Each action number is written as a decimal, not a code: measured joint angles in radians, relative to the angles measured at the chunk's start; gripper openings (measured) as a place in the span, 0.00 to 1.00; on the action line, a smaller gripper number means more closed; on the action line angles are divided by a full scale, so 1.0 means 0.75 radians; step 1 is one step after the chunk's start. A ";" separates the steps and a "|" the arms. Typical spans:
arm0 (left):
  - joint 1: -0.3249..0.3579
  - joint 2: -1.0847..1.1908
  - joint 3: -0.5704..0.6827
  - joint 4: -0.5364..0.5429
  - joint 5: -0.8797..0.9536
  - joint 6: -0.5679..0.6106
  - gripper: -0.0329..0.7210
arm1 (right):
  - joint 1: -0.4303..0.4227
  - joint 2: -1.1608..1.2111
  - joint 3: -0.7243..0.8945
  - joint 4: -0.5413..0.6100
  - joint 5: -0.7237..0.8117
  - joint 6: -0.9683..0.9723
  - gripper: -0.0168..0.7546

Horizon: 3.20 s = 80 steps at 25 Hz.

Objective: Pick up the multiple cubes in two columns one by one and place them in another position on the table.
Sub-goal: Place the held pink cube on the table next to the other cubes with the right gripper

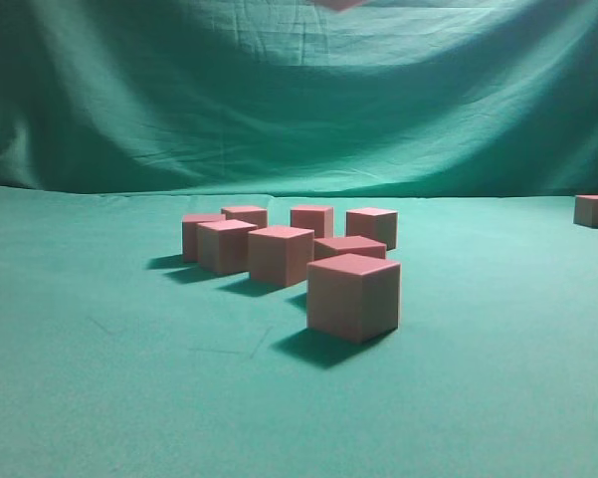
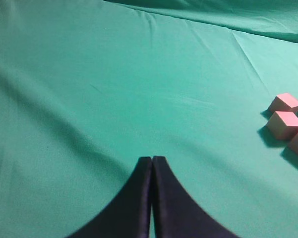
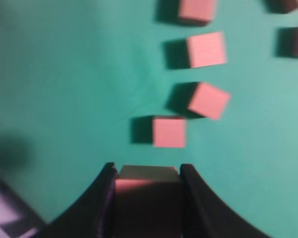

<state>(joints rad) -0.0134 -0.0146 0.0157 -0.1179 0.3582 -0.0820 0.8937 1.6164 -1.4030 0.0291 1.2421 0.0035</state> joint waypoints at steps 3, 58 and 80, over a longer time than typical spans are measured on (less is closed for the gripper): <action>0.000 0.000 0.000 0.000 0.000 0.000 0.04 | 0.091 0.061 0.018 0.000 -0.031 -0.025 0.35; 0.000 0.000 0.000 0.000 0.000 0.000 0.04 | 0.142 0.328 0.293 -0.118 -0.665 -0.394 0.35; 0.000 0.000 0.000 0.000 0.000 0.000 0.04 | 0.142 0.298 0.048 -0.101 -0.454 -0.405 0.82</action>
<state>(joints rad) -0.0134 -0.0146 0.0157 -0.1179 0.3582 -0.0820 1.0003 1.8400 -1.3674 -0.0465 0.9017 -0.3004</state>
